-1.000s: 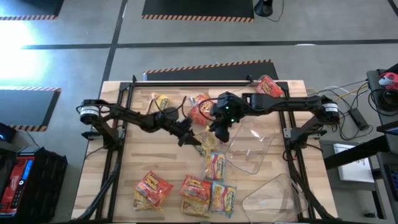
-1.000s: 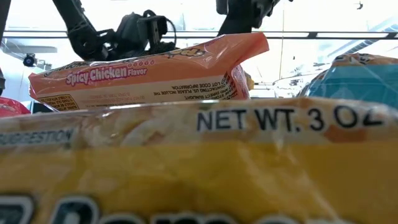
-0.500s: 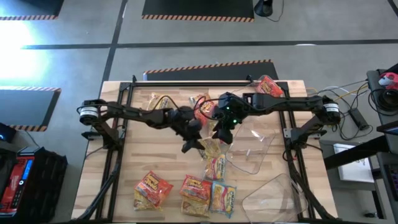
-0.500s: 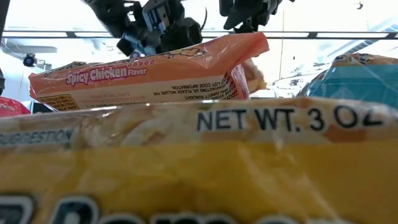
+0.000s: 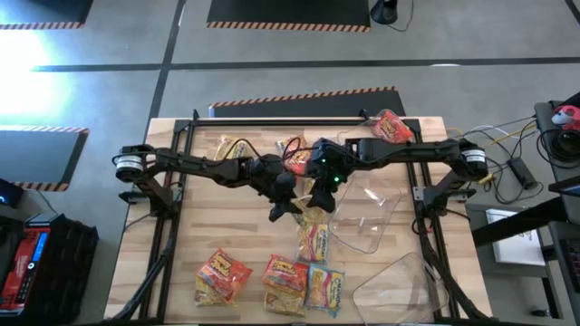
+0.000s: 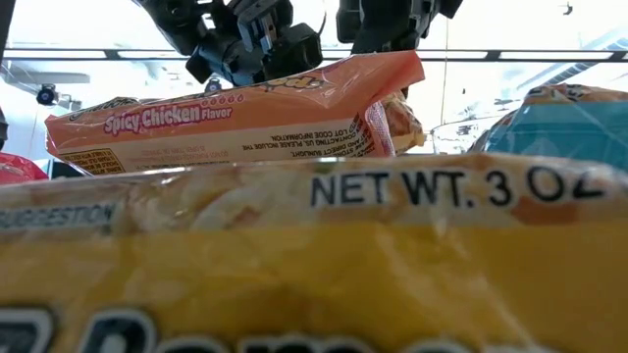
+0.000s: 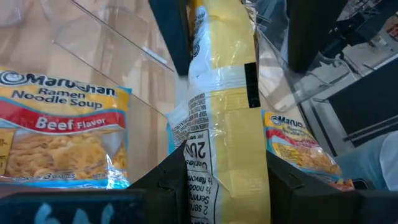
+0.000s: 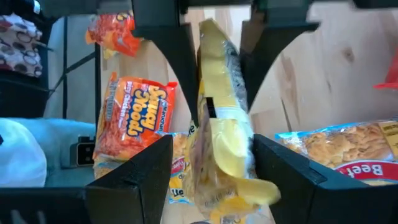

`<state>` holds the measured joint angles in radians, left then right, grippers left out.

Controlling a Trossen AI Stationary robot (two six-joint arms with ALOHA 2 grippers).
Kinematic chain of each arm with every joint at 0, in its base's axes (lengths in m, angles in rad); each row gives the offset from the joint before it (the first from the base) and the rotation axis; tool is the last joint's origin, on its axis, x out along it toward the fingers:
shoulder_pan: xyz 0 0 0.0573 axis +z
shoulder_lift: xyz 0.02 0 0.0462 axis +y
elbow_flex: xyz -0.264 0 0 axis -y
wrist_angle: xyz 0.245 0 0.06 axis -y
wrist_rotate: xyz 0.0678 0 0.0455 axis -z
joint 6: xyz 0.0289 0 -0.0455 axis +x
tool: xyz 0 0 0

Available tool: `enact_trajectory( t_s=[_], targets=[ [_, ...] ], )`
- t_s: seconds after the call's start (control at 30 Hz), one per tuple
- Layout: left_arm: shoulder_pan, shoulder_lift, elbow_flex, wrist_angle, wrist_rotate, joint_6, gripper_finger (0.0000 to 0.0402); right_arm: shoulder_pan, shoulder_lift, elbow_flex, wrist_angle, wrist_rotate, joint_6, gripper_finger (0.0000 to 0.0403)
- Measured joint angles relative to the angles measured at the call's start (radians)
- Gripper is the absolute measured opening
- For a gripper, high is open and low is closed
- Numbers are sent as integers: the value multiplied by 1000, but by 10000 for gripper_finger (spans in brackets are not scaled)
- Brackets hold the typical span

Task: Sort Maruchan noodles
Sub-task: Put the yellow noodle pack into the middle transparent bin

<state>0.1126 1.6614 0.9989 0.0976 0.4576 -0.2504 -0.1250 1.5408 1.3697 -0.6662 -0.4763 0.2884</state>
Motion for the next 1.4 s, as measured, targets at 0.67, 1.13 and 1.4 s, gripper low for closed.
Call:
enact_trajectory(
  t_s=[0.67,1.13,1.4],
  targets=[
    [-5,-6,3,40,-4,-27,108,0,45,0,13,-6,-28,142],
    [-9,-7,3,43,2,-205,167,0,45,0,-4,-3,-27,118],
    [1,-7,3,43,44,-205,220,-9,44,0,-22,-6,-14,109]
  ],
)
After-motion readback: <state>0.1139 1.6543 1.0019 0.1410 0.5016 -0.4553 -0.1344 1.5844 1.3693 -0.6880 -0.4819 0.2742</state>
